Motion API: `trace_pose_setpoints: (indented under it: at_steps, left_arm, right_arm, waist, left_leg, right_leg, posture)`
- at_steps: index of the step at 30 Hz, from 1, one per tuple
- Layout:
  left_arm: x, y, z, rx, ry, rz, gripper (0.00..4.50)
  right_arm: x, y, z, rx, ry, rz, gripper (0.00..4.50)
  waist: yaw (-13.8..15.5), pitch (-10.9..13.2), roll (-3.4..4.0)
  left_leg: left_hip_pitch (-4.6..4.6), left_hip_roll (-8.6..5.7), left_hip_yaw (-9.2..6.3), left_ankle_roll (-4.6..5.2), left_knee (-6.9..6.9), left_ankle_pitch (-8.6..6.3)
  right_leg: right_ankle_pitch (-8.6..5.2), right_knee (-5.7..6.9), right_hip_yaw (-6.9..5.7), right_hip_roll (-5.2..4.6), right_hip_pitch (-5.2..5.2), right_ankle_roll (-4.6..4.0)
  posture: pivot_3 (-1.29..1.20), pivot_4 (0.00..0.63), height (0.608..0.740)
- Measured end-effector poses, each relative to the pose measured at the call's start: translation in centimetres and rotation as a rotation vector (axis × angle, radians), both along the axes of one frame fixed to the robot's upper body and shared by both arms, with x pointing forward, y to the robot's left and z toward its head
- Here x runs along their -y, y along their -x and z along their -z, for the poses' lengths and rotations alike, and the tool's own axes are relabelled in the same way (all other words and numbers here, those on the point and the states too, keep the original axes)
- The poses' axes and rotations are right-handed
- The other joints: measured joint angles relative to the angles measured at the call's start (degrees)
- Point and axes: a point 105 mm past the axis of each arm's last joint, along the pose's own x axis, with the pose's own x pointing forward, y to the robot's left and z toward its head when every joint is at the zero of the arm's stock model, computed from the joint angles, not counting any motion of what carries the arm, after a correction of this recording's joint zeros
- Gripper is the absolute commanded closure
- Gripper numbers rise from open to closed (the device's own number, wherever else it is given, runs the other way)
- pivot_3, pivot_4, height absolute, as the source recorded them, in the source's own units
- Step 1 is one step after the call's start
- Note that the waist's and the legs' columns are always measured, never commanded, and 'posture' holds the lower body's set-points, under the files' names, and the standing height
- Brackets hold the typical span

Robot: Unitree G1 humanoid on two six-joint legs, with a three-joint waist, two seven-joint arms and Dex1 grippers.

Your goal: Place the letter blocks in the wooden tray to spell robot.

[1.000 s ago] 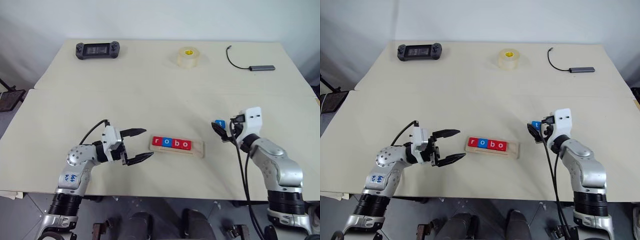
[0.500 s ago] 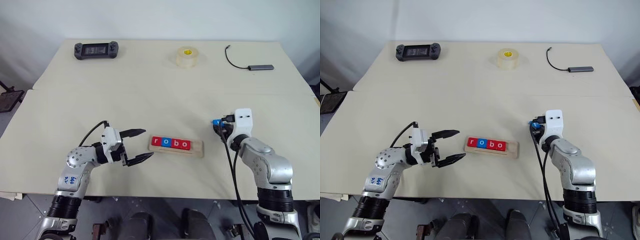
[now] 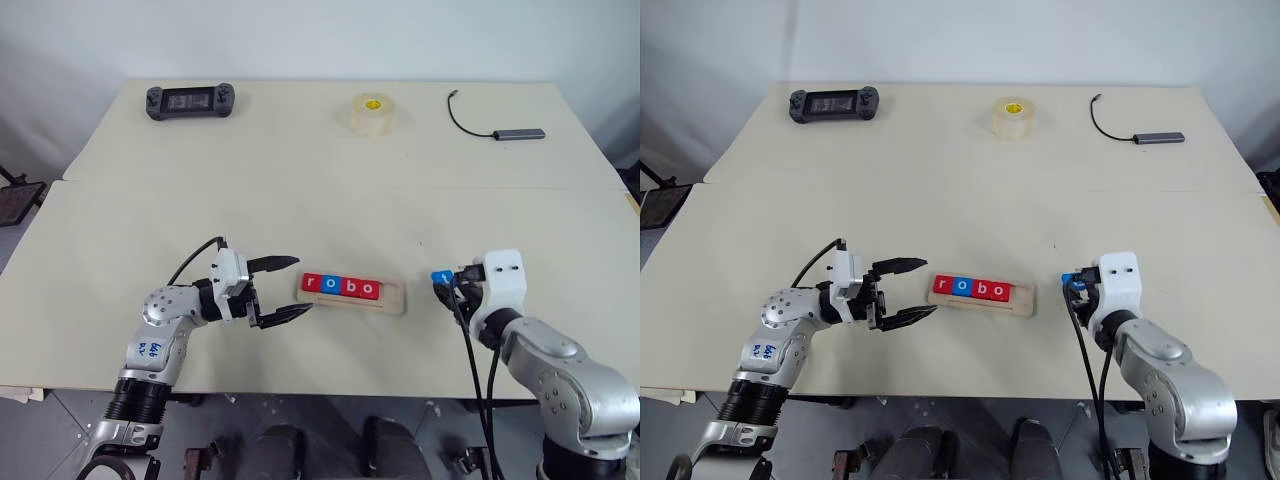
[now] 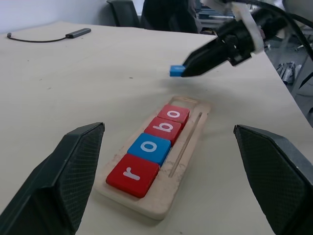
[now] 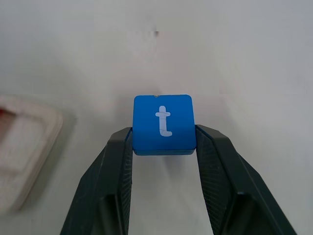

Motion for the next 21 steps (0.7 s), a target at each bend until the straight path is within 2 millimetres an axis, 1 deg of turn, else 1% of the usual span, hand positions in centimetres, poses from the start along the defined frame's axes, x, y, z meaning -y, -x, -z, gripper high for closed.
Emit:
trace_pose_setpoints:
  at_steps: [2, 4, 5, 6, 7, 9, 13, 14, 17, 19, 21]
  left_arm:
    - [0.0, 0.0, 0.0, -0.001, -0.001, 0.004, 0.0]
    - [0.0, 0.0, 0.0, -0.001, -0.002, 0.007, 0.0]
    - [0.0, 0.1, 0.0, -0.001, -0.002, 0.008, 0.0]
    - [0.0, 0.0, 0.1, -0.001, -0.003, 0.009, 0.0]
    - [0.0, 0.0, 0.0, 0.002, -0.003, 0.009, 0.0]
    - [0.0, -0.1, -0.1, 0.007, -0.004, 0.008, 0.0]
    - [-0.1, -0.1, -0.1, 0.008, -0.002, -0.006, 0.0]
    - [-0.2, -0.1, 0.0, 0.008, 0.0, -0.012, 0.0]
    - [-0.6, 0.0, 0.2, 0.003, 0.0, -0.029, 0.0]
    - [-0.8, 0.1, 0.4, -0.002, -0.001, -0.036, 0.0]
    - [-0.9, 0.3, 0.3, 0.004, -0.006, -0.037, 0.0]
  right_arm:
    - [0.2, 0.3, 0.2, -0.008, -0.002, 0.023, 3.04]
    - [0.4, 0.5, 0.6, -0.024, 0.003, 0.032, 2.29]
    - [0.4, 0.6, 0.8, -0.031, 0.002, 0.03, 2.07]
    - [0.3, 0.6, 0.8, -0.033, 0.002, 0.018, 1.75]
    - [0.3, 0.6, 0.7, -0.034, 0.007, -0.004, 1.33]
    - [0.3, 0.6, 0.3, -0.034, 0.022, -0.068, 0.67]
    - [2.0, 0.0, -0.1, -0.051, 0.058, -0.17, 0.67]
    - [2.4, -0.1, -0.3, -0.048, 0.072, -0.219, 0.67]
    - [3.2, 0.0, -1.3, -0.022, 0.135, -0.403, 0.67]
    - [2.8, 0.3, -1.8, 0.001, 0.184, -0.569, 0.67]
    - [2.7, 0.4, -1.7, 0.011, 0.249, -0.738, 0.67]
  waist:
    - [0.01, 0.0, 0.0]
    - [0.01, 0.0, 0.0]
    - [0.0, 0.0, 0.0]
    - [0.0, 0.0, 0.0]
    - [0.0, 0.0, 0.0]
    - [0.0, 0.0, 0.0]
    - [0.14, 0.01, -0.01]
    - [0.12, 0.01, -0.02]
    - [0.1, 0.02, -0.02]
    - [0.08, 0.02, -0.03]
    - [0.0, 0.03, -0.05]
  left_leg:
    - [0.0, -0.01, 0.0, 0.0, 0.0, 0.0]
    - [0.01, -0.01, 0.0, 0.0, 0.0, 0.0]
    - [0.01, -0.01, 0.0, 0.0, 0.0, 0.0]
    - [0.01, -0.01, 0.01, 0.0, 0.0, 0.0]
    - [0.01, -0.02, 0.01, 0.01, 0.0, 0.0]
    - [0.01, -0.02, 0.02, 0.02, 0.0, 0.0]
    - [0.01, -0.04, 0.02, 0.07, 0.0, -0.01]
    - [0.01, -0.04, 0.02, 0.08, 0.0, -0.01]
    - [0.01, -0.01, 0.05, 0.1, -0.02, -0.03]
    - [0.02, 0.0, 0.05, 0.1, -0.01, -0.03]
    - [0.07, 0.02, 0.06, 0.1, 0.0, -0.02]
  right_leg:
    - [0.0, 0.0, 0.01, 0.0, 0.0, 0.0]
    - [0.0, 0.01, 0.01, 0.0, 0.0, 0.0]
    - [0.0, 0.01, 0.01, 0.0, 0.0, -0.01]
    - [0.0, 0.0, 0.02, 0.0, 0.0, -0.01]
    - [0.0, 0.0, 0.03, 0.0, 0.0, -0.01]
    - [0.0, -0.01, 0.03, 0.0, 0.01, -0.01]
    - [0.0, -0.04, 0.02, -0.02, 0.03, 0.0]
    - [0.0, -0.05, 0.01, -0.02, 0.05, 0.0]
    - [0.0, -0.13, -0.01, -0.01, 0.07, 0.0]
    - [0.0, -0.16, -0.04, 0.0, 0.11, 0.01]
    - [0.01, -0.2, -0.05, 0.0, 0.18, 0.02]
  posture:
    - [0.0, 0.15, 0.74]
    - [0.0, 0.15, 0.74]
    - [0.0, 0.15, 0.74]
    - [0.0, 0.15, 0.74]
    - [0.0, 0.15, 0.74]
    - [0.0, 0.15, 0.74]
    - [0.0, 0.15, 0.74]
    - [0.0, 0.15, 0.74]
    - [0.0, 0.15, 0.74]
    - [0.0, 0.15, 0.74]
    - [0.0, 0.15, 0.74]
